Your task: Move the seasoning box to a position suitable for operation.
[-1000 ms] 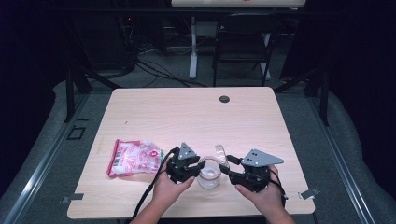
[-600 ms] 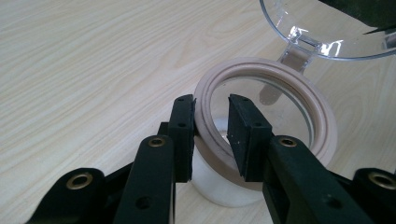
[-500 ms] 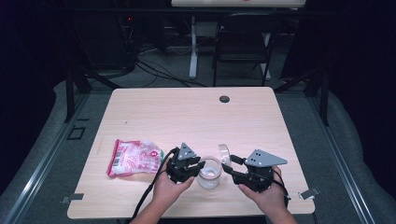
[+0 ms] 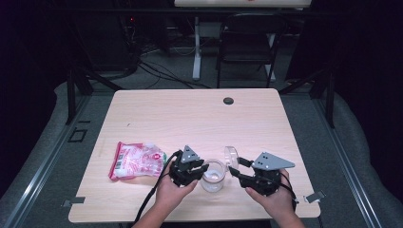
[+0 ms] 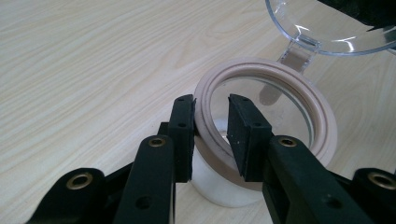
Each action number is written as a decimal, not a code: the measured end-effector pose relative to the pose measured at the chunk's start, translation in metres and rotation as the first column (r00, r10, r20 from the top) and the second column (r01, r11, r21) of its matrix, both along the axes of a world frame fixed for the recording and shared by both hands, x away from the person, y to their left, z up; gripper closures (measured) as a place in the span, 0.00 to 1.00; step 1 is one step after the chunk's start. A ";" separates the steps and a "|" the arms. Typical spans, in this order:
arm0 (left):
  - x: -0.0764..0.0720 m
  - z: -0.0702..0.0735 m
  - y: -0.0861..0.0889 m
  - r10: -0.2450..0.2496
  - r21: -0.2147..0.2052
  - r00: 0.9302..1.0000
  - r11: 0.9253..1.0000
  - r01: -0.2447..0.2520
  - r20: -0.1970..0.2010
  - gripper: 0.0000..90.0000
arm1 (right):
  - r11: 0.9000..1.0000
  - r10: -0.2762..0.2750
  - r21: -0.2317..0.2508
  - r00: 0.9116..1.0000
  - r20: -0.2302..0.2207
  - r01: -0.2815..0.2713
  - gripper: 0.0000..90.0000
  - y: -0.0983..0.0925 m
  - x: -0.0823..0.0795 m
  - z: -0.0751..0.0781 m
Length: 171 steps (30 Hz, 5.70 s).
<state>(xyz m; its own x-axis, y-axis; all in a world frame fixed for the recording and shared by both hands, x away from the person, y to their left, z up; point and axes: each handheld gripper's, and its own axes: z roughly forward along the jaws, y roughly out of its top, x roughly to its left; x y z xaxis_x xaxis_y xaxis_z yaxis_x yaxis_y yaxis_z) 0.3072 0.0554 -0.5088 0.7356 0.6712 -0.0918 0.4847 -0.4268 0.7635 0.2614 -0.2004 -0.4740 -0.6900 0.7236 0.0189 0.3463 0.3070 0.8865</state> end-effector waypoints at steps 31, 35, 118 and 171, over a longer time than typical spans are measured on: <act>0.000 -0.002 0.000 0.008 -0.009 1.000 1.000 -0.008 0.002 0.80 | 0.997 0.008 -0.078 0.995 -0.101 -0.016 0.62 -0.003 0.021 -0.055; 0.000 -0.002 0.000 0.008 -0.008 1.000 1.000 -0.008 0.004 0.80 | 0.996 -0.007 -0.088 0.992 -0.127 -0.004 0.68 -0.002 0.025 -0.062; -0.028 -0.011 0.162 0.225 -0.022 0.962 0.974 -0.225 0.157 0.50 | 0.996 -0.077 -0.052 0.990 -0.121 0.071 0.95 -0.005 0.063 -0.070; -0.032 -0.049 0.159 0.193 0.270 0.958 0.931 -0.246 0.210 0.41 | 0.997 -0.073 0.004 0.993 -0.097 0.074 0.77 -0.020 0.058 -0.066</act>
<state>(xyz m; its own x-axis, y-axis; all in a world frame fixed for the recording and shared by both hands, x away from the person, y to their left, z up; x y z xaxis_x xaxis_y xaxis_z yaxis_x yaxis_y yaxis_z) 0.2754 0.2148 -0.5581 0.5529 0.7950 0.2495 0.4599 -0.5409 0.7043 0.3193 -0.2203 -0.5402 -0.6294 0.7720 0.0887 0.4516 0.2705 0.8502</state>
